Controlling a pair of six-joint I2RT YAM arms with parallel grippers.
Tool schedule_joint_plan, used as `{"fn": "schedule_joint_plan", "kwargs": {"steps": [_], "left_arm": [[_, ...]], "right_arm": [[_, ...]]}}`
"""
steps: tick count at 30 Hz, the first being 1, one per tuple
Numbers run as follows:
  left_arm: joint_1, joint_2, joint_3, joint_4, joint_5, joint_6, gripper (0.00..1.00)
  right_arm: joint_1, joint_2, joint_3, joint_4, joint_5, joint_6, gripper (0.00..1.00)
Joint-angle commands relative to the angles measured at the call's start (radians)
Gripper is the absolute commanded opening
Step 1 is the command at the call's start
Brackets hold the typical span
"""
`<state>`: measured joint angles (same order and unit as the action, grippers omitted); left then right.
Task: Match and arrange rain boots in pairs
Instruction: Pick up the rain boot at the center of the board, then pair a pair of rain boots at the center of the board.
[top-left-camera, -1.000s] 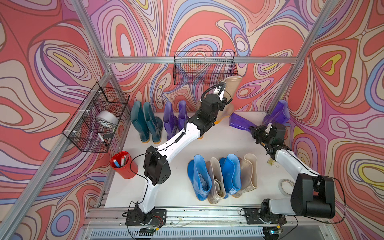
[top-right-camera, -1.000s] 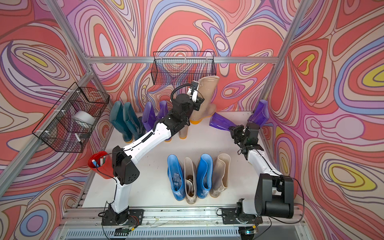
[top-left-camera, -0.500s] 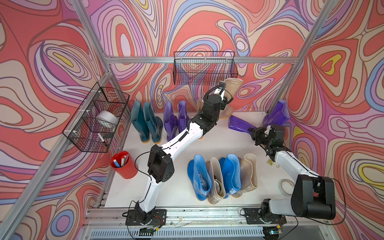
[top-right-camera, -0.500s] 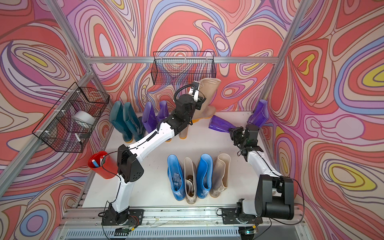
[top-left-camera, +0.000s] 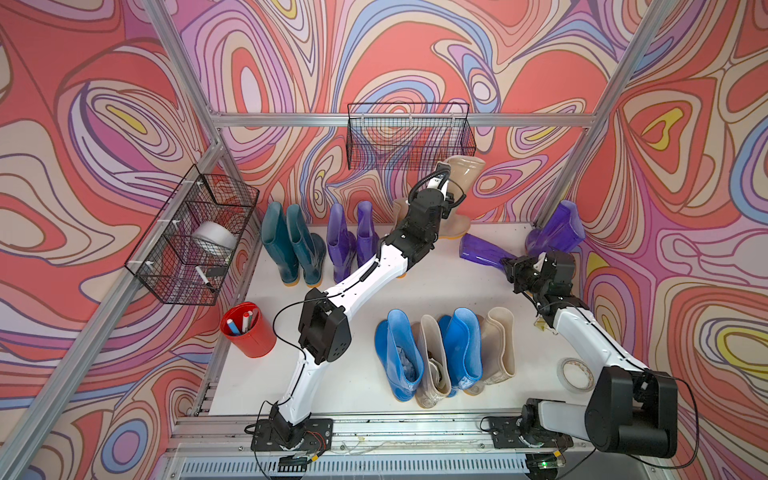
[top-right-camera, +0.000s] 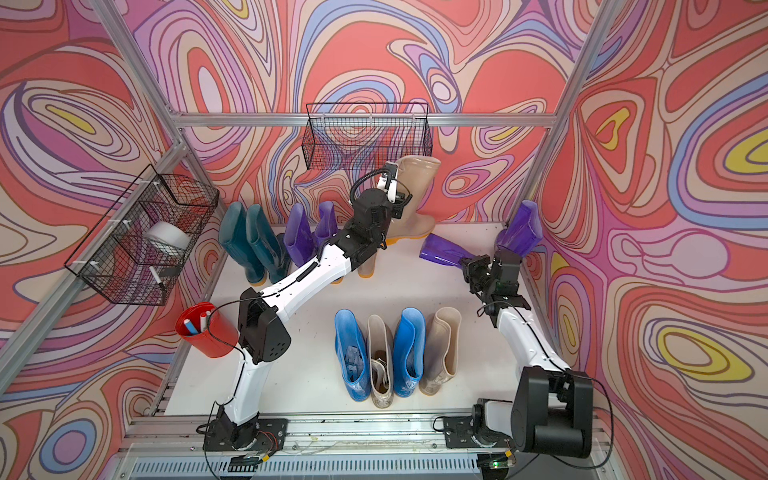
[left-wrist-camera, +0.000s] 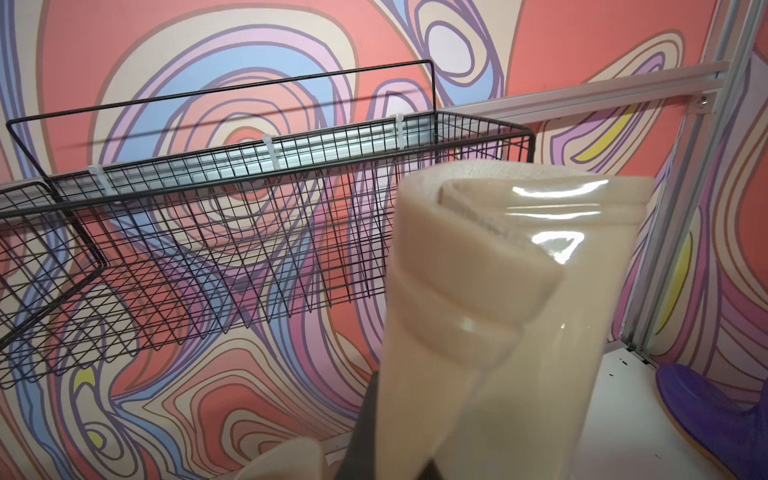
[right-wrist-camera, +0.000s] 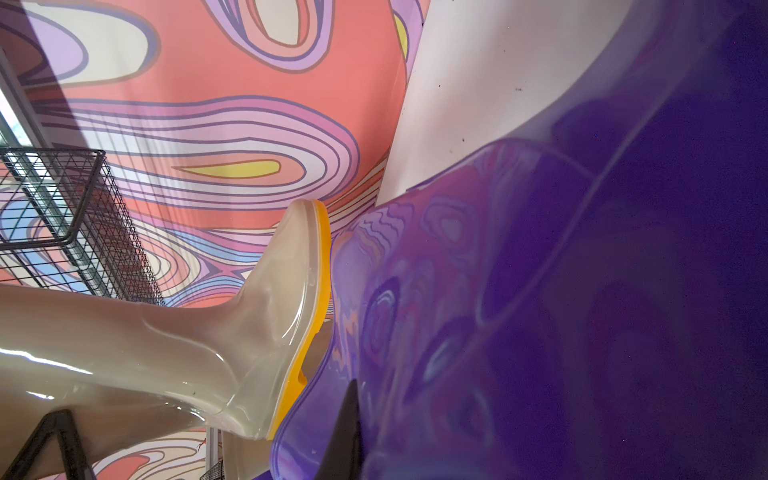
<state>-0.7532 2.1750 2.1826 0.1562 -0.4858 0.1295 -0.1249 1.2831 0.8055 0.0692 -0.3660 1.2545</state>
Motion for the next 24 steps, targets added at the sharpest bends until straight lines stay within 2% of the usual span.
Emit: {"fn": "schedule_joint_plan", "kwargs": {"steps": [1, 8, 15, 24], "left_arm": [[-0.001, 0.016, 0.069, 0.092, 0.028, -0.024, 0.00], [0.000, 0.069, 0.161, 0.072, 0.034, 0.004, 0.00], [0.003, 0.086, 0.202, 0.091, 0.022, 0.004, 0.00], [0.003, 0.108, 0.255, 0.118, -0.024, 0.054, 0.00]], "right_arm": [[-0.004, -0.071, 0.013, 0.101, -0.002, -0.015, 0.00], [-0.004, -0.167, -0.050, 0.112, 0.007, 0.050, 0.00], [-0.004, -0.168, -0.187, 0.398, 0.010, 0.245, 0.00], [-0.004, -0.281, -0.222, 0.415, 0.070, 0.265, 0.00]]}}
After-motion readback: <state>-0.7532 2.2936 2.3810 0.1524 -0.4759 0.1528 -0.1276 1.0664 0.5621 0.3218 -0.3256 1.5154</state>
